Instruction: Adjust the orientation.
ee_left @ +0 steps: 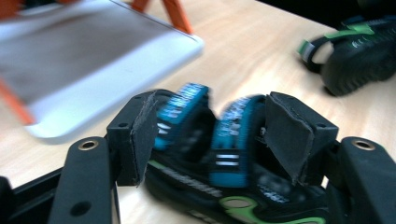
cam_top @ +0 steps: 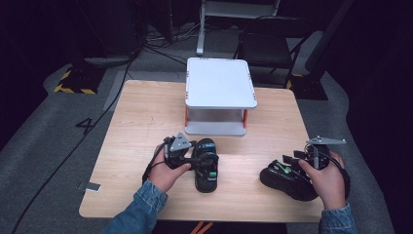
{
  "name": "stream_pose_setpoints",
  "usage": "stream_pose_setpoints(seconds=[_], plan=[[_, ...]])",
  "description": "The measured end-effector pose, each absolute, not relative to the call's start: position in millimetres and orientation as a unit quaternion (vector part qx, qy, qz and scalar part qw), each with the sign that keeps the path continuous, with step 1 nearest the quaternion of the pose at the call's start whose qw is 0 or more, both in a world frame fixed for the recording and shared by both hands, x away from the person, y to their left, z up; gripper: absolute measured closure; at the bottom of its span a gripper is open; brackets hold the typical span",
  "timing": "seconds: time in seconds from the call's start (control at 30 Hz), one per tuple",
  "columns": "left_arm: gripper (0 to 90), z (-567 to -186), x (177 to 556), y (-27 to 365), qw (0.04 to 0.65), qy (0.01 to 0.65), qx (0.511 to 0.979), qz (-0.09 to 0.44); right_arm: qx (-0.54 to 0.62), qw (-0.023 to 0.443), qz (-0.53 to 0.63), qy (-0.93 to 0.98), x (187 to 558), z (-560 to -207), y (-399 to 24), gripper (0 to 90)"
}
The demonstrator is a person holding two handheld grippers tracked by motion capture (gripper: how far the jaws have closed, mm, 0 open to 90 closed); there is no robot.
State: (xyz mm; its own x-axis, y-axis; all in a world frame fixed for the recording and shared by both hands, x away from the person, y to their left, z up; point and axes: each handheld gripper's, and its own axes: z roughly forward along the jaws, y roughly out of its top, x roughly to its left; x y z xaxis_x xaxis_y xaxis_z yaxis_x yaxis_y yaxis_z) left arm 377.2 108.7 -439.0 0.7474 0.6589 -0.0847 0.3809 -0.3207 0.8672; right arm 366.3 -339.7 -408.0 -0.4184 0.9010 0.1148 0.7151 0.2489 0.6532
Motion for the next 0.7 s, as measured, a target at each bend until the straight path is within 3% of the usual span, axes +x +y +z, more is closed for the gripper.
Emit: stream_pose_setpoints(seconds=[0.2,0.33,0.5,0.6,0.7], plan=[[35.0,-437.9,383.2,127.2,0.475,0.362,0.786,0.159,0.544,0.113,0.272,0.786,365.6,-418.3,-348.0,47.9],[34.5,-440.1,387.6,131.3,0.473,0.373,0.783,0.157,0.577,0.081,0.296,0.757,366.3,-425.9,-357.7,48.5],[33.2,-440.8,388.3,129.1,0.469,0.368,0.787,0.16,0.591,0.075,0.304,0.744,365.4,-426.5,-366.0,48.3],[33.1,-440.9,388.3,128.3,0.468,0.369,0.787,0.16,0.593,0.085,0.297,0.744,365.1,-427.3,-369.2,55.6],[33.0,-440.9,388.2,127.3,0.469,0.367,0.787,0.16,0.574,0.085,0.299,0.758,365.6,-427.7,-366.1,74.7]])
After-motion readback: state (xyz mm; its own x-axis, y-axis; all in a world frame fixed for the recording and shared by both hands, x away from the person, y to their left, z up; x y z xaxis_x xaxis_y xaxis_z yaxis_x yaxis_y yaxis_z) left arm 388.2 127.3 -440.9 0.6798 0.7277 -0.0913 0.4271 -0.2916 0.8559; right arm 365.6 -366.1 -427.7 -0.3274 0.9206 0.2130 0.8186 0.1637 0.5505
